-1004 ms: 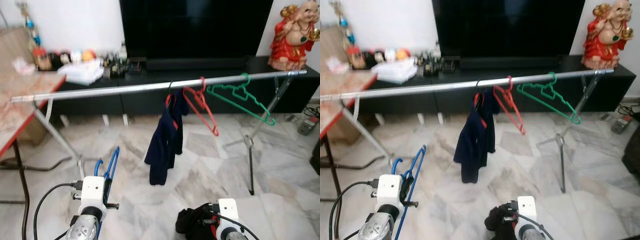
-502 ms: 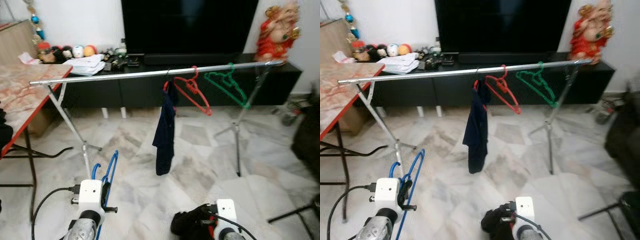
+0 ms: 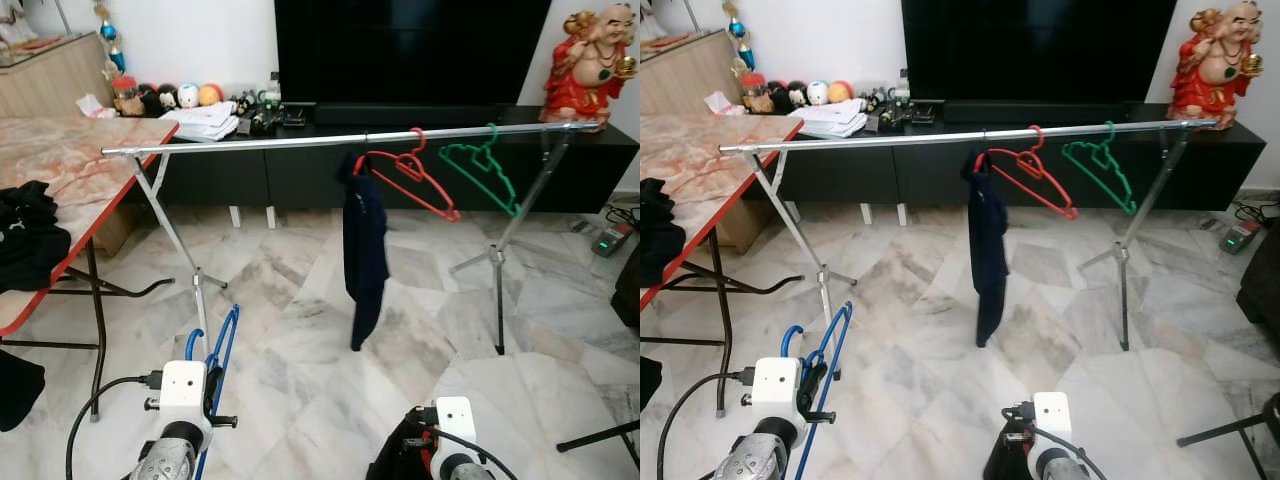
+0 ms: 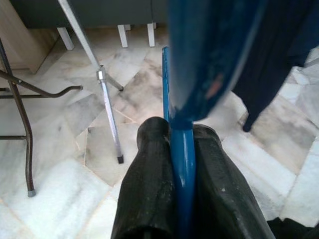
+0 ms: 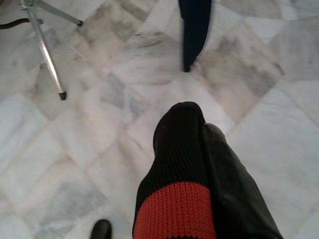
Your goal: Hang hanger
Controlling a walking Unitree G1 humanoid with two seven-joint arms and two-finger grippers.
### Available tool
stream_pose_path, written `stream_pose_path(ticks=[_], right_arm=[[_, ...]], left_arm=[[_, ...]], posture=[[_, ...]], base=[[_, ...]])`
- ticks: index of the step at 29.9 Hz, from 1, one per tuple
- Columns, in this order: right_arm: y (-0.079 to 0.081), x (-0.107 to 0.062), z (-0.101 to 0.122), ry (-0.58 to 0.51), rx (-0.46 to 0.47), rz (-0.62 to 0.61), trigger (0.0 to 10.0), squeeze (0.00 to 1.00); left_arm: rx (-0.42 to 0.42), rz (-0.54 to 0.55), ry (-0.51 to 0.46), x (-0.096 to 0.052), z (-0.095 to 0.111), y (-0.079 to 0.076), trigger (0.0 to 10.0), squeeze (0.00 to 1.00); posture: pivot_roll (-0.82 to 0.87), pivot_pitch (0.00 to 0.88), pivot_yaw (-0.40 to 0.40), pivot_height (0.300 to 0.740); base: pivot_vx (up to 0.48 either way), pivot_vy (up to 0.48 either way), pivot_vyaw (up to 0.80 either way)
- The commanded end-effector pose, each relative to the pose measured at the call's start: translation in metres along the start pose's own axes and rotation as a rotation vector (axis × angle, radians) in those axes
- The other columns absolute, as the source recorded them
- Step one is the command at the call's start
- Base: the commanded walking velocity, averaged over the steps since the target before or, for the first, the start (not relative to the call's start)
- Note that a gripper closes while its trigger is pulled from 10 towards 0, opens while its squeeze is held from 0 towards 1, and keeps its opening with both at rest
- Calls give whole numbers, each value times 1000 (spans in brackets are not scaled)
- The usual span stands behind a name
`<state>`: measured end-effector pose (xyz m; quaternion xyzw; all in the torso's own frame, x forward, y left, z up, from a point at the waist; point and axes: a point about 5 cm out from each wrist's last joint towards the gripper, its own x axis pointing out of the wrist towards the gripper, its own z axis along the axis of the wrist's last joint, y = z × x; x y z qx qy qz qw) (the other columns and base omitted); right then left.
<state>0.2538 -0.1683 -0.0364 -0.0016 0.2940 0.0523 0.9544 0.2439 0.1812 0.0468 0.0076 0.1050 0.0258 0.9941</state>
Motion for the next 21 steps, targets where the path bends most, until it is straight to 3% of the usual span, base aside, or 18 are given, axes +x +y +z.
stream_pose_path(ticks=[1, 11, 14, 16, 18, 20, 21], right_arm=[[2, 2, 9, -42, -5, 6, 10000, 0], [2, 7, 28, -96, -29, 4, 10000, 0], [2, 12, 48, -146, -50, 0, 10000, 0], [4, 15, 63, -173, -75, 8, 10000, 0], [6, 19, 79, -189, -123, 18, 10000, 0], [6, 20, 85, -189, -152, 16, 10000, 0], [6, 22, 92, -174, -229, 4, 10000, 0]], left_arm=[[-10, 1, -10, 1, 4, 1, 10000, 0], [7, -154, 56, 0, -3, -12, 10000, 0], [59, -358, 147, -2, -8, -25, 10000, 0], [142, -504, 229, -5, -12, -30, 10000, 0], [238, -618, 308, -8, -15, -29, 10000, 0], [274, -653, 333, -9, -16, -27, 10000, 0], [317, -716, 387, -10, -17, -25, 10000, 0]], posture=[[80, 37, 39, 740], [83, 41, 42, 740], [84, 42, 43, 740], [87, 40, 44, 740], [91, 36, 46, 740], [92, 37, 46, 740], [95, 36, 45, 740]], base=[[0, 360, 0], [0, 0, 0], [0, 0, 0], [0, 0, 0], [0, 0, 0], [0, 0, 0], [0, 0, 0]])
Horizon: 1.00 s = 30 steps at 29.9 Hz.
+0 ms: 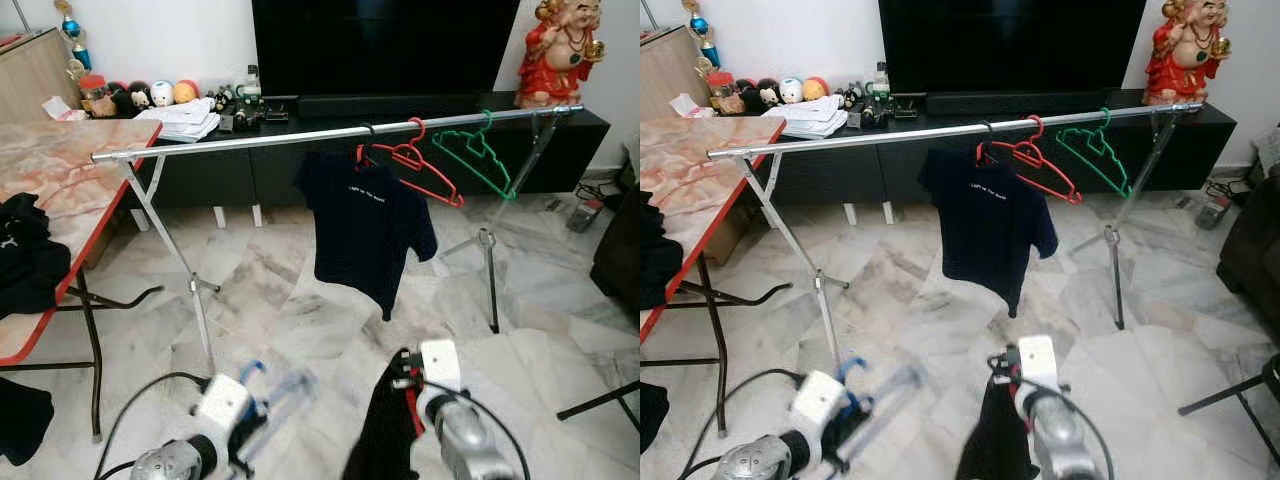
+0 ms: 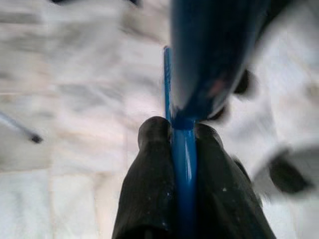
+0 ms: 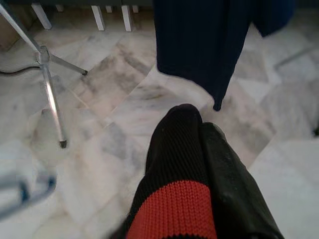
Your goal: Hang hanger
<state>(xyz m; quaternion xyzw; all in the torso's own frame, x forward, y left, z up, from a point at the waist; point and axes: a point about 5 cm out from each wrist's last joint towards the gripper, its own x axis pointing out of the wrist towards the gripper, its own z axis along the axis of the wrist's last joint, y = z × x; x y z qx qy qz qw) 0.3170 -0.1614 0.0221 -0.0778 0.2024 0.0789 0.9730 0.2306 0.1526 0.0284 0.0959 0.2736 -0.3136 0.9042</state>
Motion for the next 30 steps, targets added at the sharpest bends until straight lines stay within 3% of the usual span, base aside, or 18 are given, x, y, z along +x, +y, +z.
stream_pose_path(ticks=[1, 4, 7, 8, 11, 17, 21, 25, 30], right_arm=[[2, 7, 15, 6, -130, 6, 10000, 0], [2, 9, 23, -4, -204, 11, 10000, 0], [4, 13, 32, 8, -441, 64, 10000, 0], [0, 14, 32, 45, -566, 54, 10000, 0], [-3, 14, 33, 71, -641, 43, 10000, 0], [1, 17, 35, 109, -479, 27, 10000, 0], [8, 19, 39, 121, -424, 17, 10000, 0], [11, 22, 48, 105, -386, -1, 10000, 0], [17, 25, 61, 81, -354, -1, 10000, 0]], left_arm=[[94, -105, 77, -5, 2, 4, 10000, 0], [105, -146, 85, -7, 7, 6, 10000, 0], [116, -220, 80, -6, 17, 6, 10000, 0], [119, -257, 66, -4, 23, 3, 10000, 0], [114, -293, 51, -3, 29, -1, 10000, 0], [8, -383, -53, 1, 47, -14, 10000, 0], [-15, -424, -78, 3, 53, -24, 10000, 0], [-59, -398, -125, 7, 60, -25, 10000, 0], [-143, -279, -201, 17, 70, -21, 10000, 0]], posture=[[96, 33, 45, 740], [94, 33, 47, 740], [98, 29, 46, 740], [92, 28, 44, 740], [86, 28, 43, 740], [93, 21, 27, 740], [104, 16, 17, 740], [105, 11, 15, 740], [102, 5, 9, 740]], base=[[0, 0, 0], [0, 0, 0], [0, 0, 0], [0, 0, 0], [0, 0, 0], [0, 0, 0], [0, 0, 0], [0, 0, 0], [0, 0, 0]])
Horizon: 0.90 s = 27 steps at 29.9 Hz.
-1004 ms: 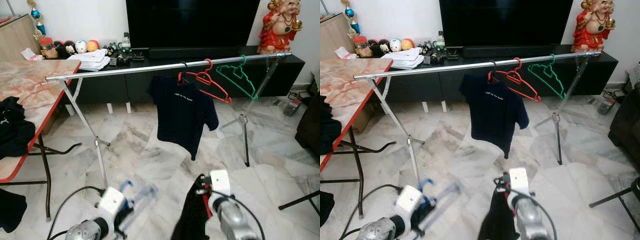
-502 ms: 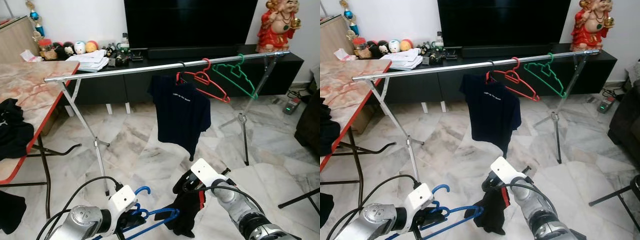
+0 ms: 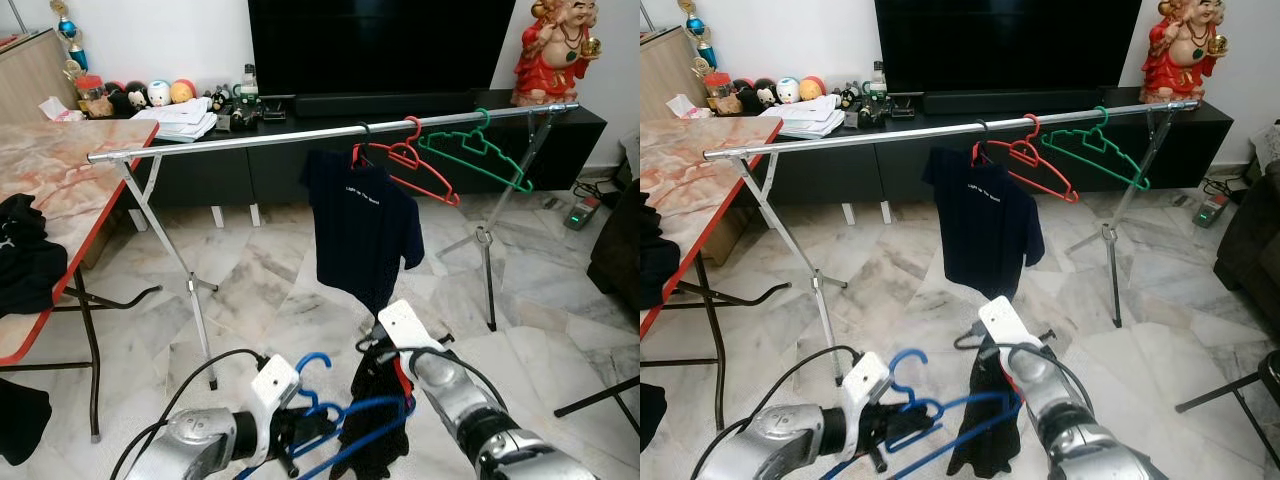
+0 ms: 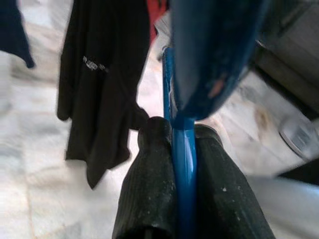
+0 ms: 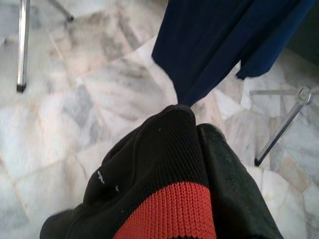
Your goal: Hang hanger
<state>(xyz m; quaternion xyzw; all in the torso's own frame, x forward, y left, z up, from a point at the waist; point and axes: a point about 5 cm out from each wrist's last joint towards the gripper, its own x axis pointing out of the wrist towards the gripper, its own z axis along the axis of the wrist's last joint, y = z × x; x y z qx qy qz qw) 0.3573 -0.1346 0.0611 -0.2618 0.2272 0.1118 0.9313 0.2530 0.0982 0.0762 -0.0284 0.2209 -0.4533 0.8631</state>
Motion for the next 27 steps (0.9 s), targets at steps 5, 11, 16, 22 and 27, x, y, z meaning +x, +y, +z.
stream_pose_path(ticks=[5, 11, 16, 22, 27], right_arm=[[1, 0, 2, 6, 38, -5, 10000, 0], [0, -1, -12, 38, 59, -13, 10000, 0], [7, -2, -16, 34, 94, 31, 10000, 0], [8, -1, -6, -6, 212, 63, 10000, 0], [-1, 1, 14, -64, 280, 56, 10000, 0]], left_arm=[[-17, 160, -53, 1, 5, 15, 10000, 0], [-27, 273, -80, -4, 5, 25, 10000, 0], [-57, 271, -117, -6, 7, 25, 10000, 0], [-96, 188, -152, -6, 12, 17, 10000, 0], [-98, 140, -131, -4, 8, 11, 10000, 0]], posture=[[107, 0, 5, 740], [99, 0, 11, 740], [99, 0, 10, 740], [101, 9, 11, 740], [100, 18, 7, 740]], base=[[0, 0, 0], [0, 0, 0], [0, 0, 0], [0, 0, 0], [0, 0, 0]])
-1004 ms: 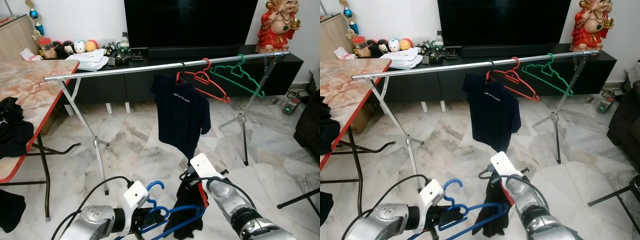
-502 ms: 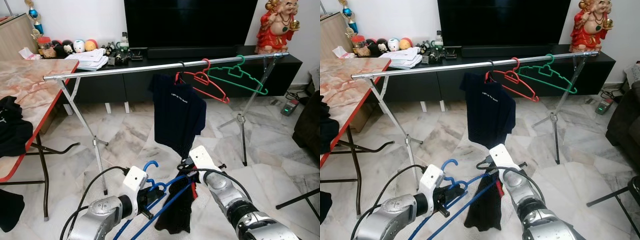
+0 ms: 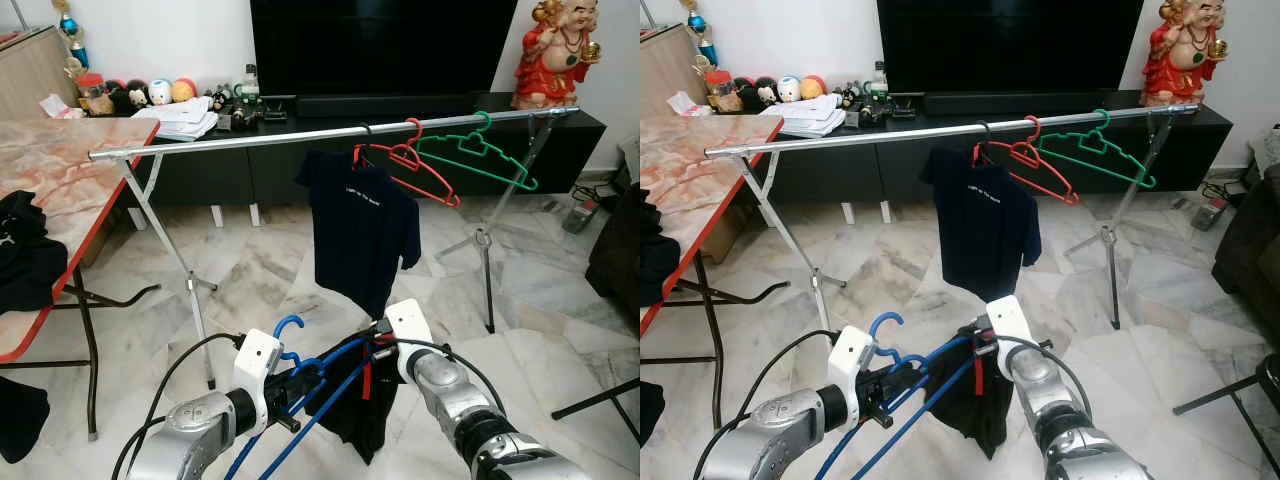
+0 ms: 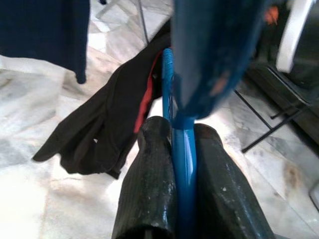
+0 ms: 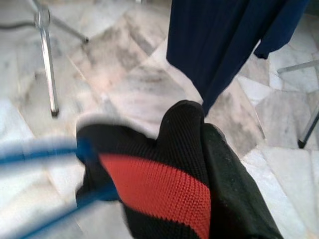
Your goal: Hang hanger
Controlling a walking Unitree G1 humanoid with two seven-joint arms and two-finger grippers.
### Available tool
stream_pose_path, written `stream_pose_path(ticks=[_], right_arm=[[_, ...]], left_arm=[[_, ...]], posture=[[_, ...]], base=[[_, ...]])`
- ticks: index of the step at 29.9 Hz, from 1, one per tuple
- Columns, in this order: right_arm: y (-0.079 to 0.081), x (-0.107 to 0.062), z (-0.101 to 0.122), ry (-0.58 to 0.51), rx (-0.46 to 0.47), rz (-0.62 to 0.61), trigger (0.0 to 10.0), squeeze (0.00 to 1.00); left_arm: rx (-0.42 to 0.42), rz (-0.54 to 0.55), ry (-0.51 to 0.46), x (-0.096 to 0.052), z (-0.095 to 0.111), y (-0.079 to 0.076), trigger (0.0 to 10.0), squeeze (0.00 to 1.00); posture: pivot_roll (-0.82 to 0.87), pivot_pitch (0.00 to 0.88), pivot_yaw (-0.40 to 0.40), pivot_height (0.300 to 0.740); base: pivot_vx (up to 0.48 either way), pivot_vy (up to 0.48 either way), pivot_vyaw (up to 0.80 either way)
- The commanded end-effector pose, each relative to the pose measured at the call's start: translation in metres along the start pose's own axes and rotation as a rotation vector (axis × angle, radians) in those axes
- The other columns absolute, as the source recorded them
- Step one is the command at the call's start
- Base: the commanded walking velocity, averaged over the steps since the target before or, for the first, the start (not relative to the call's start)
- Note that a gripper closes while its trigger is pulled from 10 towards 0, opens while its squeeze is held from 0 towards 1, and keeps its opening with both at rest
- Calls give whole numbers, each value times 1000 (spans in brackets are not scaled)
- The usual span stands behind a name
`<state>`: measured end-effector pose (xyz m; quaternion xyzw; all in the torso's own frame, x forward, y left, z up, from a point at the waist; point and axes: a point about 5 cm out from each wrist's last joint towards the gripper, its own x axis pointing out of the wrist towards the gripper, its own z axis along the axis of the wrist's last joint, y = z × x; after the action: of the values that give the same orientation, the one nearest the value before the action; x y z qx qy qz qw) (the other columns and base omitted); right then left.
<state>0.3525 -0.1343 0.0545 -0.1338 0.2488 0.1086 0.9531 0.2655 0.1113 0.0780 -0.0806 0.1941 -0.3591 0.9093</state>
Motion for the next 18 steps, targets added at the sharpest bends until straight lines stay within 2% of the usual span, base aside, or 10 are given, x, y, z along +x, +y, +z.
stream_pose_path(ticks=[1, 5, 6, 13, 17, 18], right_arm=[[-1, 1, 25, -76, 30, 8, 10000, 0], [-2, 2, 35, -98, 82, 4, 10000, 0], [-3, 2, 40, -110, 122, 2, 10000, 0], [-1, 2, 44, -124, 147, 8, 10000, 0], [-3, 1, 35, -106, 157, -8, 10000, 0], [-2, 1, 32, -100, 185, 1, 10000, 0]], left_arm=[[6, -50, -8, 1, 2, -7, 10000, 0], [-8, -79, -14, 2, 4, -12, 10000, 0], [-5, -84, -17, 2, 5, -12, 10000, 0], [30, 37, -40, 10, 12, 0, 10000, 0], [55, 100, -55, 11, 15, 6, 10000, 0], [45, 110, -70, 11, 17, 7, 10000, 0]], posture=[[100, 18, 7, 740], [102, 24, 5, 740], [104, 27, 4, 740], [99, 29, 5, 740], [93, 32, 4, 740], [95, 33, 2, 740]], base=[[0, 0, 0], [0, 0, 0], [0, 0, 0], [0, 0, 0], [0, 0, 0], [0, 0, 0]])
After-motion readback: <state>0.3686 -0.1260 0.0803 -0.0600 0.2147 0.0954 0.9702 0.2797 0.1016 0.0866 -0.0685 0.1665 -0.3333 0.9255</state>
